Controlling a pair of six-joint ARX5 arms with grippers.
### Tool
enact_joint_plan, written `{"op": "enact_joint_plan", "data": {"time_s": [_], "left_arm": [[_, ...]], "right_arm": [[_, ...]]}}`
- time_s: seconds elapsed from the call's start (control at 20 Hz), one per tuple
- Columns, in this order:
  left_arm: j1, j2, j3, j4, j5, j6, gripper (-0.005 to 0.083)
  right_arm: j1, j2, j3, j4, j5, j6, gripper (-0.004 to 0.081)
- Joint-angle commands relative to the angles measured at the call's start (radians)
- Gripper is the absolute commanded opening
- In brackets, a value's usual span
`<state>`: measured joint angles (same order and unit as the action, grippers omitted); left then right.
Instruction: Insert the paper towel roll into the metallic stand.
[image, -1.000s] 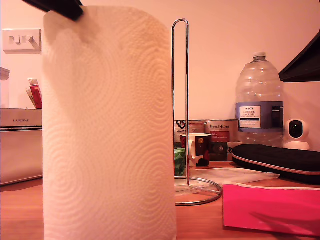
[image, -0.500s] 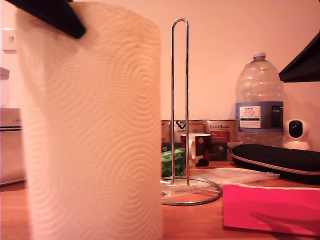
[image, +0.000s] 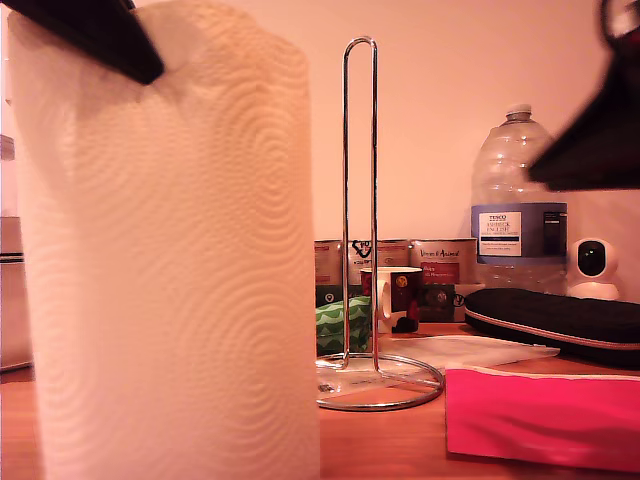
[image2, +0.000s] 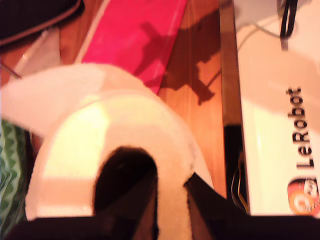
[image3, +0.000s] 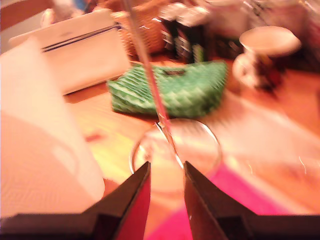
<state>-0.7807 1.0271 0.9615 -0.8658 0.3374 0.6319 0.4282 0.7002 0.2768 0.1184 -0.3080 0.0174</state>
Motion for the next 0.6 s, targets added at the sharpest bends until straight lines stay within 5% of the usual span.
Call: {"op": "enact_joint_plan", "data": {"time_s": [0.0,0.25,0.55], "left_arm": [[-0.001,-0.012,0.034,-0.018,-0.007,-0.004,-0.0023],[0.000,-0.028,0.108,-0.042,-0.017,-0.004,-0.0023],[0.000,-0.028,0.181,-0.117,-0.081,-0.004,-0.0023]], "right_arm": [[0.010,0.054,-0.006,0.073,-0.022,-0.100,0.0177],[0.009,0.281,-0.006,0.271,-0.060,-0.144,0.0187],[-0.024,0.592,-0.006,0.538,-0.060,-0.122,0.0315]]}}
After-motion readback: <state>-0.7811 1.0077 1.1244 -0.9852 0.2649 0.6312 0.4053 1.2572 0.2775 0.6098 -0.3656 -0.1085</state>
